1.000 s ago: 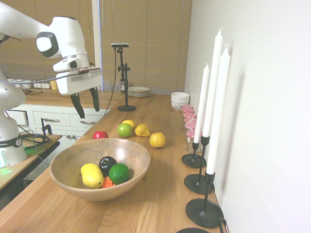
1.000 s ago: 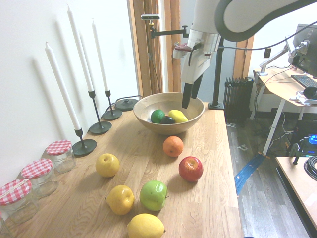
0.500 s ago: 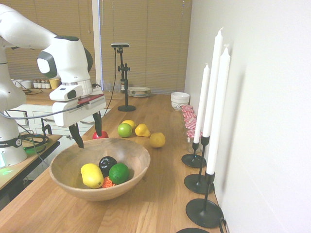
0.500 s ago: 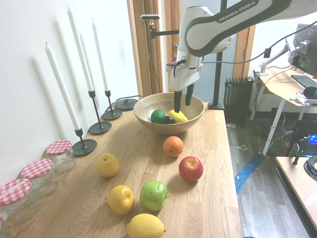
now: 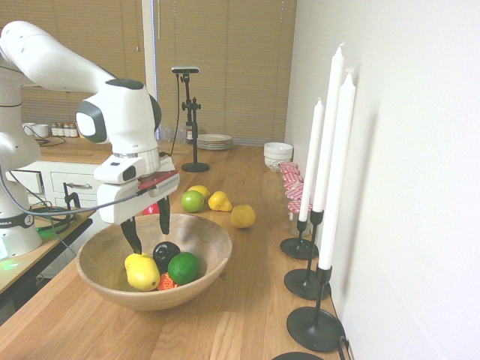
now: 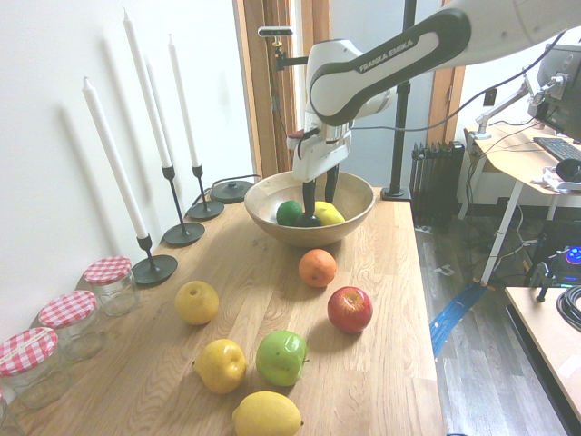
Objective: Take plum out of the basket
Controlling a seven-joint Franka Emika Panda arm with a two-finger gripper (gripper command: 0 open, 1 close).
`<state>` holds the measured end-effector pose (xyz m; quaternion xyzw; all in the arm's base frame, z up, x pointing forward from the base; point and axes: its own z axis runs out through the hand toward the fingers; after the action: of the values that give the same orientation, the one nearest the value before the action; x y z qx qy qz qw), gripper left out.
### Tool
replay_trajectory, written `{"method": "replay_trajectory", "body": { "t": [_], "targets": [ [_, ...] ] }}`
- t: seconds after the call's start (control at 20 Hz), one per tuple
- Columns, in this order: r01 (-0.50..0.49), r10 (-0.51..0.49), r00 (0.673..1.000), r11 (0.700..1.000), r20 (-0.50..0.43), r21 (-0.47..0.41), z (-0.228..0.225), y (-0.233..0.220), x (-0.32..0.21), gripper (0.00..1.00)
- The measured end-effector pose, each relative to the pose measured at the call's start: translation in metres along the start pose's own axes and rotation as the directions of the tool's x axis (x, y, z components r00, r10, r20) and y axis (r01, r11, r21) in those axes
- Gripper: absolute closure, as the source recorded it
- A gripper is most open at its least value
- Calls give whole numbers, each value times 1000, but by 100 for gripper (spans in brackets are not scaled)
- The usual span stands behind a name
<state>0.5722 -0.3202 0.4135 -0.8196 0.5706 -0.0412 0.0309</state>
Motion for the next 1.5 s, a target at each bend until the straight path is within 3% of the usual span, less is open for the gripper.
{"method": "replay_trajectory", "body": {
  "t": [0.8, 0.85, 1.5],
  "targets": [
    [10, -11, 1000, 1000, 24, 4, 7, -14, 2, 0],
    [13, -13, 1000, 1000, 24, 5, 7, -15, 2, 100],
    [27, -28, 999, 999, 21, 25, 13, -20, 1, 100]
  ]
}}
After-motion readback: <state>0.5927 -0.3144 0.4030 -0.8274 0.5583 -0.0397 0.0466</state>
